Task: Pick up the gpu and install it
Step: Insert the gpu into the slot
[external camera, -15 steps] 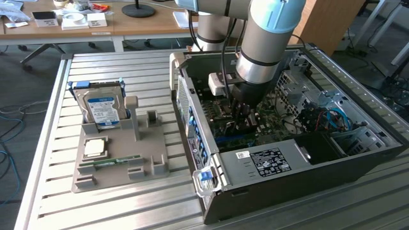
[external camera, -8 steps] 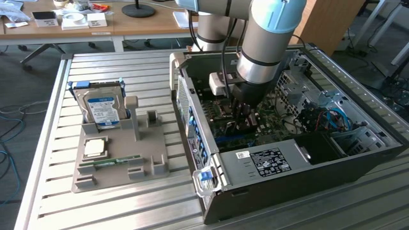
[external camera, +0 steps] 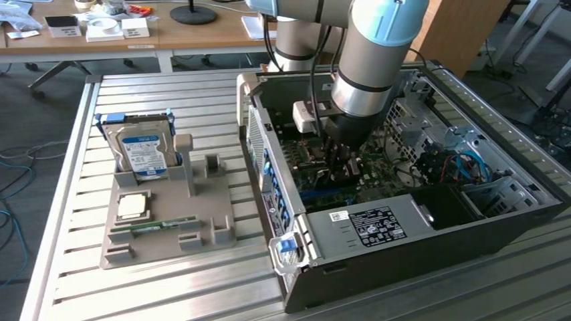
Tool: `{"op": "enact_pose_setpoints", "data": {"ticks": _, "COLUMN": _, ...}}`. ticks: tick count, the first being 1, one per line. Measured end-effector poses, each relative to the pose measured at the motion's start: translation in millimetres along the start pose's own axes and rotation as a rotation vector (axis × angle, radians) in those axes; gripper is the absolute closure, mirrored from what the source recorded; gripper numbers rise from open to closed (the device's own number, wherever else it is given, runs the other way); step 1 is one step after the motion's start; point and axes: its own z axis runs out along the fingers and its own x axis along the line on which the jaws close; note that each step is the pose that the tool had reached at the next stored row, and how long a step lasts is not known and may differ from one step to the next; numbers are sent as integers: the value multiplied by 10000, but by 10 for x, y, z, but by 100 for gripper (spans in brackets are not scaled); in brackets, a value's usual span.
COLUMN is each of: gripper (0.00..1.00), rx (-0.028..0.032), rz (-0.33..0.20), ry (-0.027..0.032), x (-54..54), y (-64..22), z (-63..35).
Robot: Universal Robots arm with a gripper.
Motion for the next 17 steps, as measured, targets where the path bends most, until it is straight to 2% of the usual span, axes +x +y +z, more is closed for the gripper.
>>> {"op": "enact_pose_setpoints", "data": {"ticks": 17, "gripper": 73, "rx": 0, "rz": 1, "ry": -24, "x": 1, "y": 7, "z": 22}}
